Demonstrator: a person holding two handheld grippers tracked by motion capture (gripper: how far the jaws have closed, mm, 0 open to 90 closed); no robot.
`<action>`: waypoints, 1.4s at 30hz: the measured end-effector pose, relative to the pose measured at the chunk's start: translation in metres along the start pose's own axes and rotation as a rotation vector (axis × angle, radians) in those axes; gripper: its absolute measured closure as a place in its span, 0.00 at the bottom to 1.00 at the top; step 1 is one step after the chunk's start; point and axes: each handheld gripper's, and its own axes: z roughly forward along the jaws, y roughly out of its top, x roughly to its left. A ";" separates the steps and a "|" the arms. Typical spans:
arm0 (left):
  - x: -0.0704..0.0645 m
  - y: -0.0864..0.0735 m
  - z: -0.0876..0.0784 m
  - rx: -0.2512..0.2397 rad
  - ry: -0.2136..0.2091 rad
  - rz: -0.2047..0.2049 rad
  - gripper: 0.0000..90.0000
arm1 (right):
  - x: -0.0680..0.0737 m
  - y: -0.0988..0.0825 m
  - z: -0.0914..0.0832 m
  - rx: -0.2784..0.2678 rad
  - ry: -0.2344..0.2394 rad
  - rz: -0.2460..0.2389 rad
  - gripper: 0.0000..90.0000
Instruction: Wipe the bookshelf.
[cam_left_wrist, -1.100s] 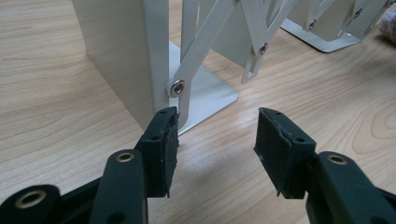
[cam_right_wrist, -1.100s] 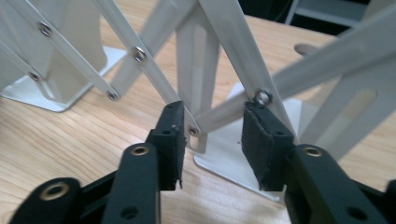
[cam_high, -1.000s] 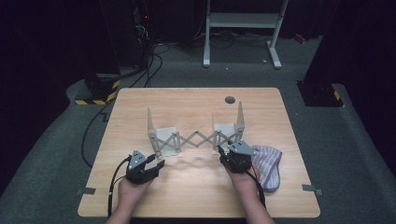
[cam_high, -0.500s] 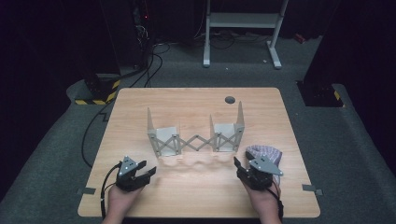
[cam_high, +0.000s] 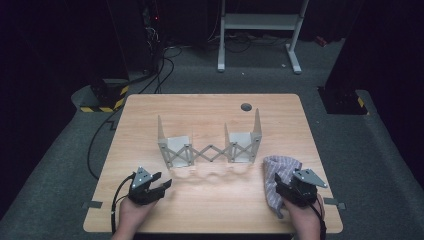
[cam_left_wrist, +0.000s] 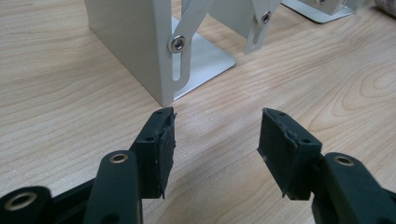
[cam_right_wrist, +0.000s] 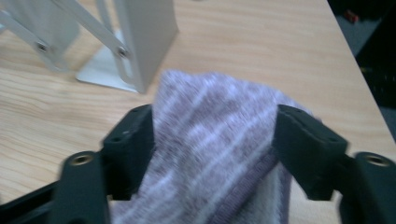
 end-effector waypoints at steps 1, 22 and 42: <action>0.000 0.000 0.001 0.004 -0.003 0.002 0.51 | -0.002 -0.003 0.002 0.011 -0.012 0.010 0.26; -0.004 -0.002 0.005 0.022 -0.013 0.021 0.50 | -0.002 -0.022 0.033 0.215 0.147 0.034 0.31; -0.002 -0.004 0.002 0.004 -0.025 0.002 0.50 | 0.033 0.008 -0.005 -0.022 0.258 -0.062 0.72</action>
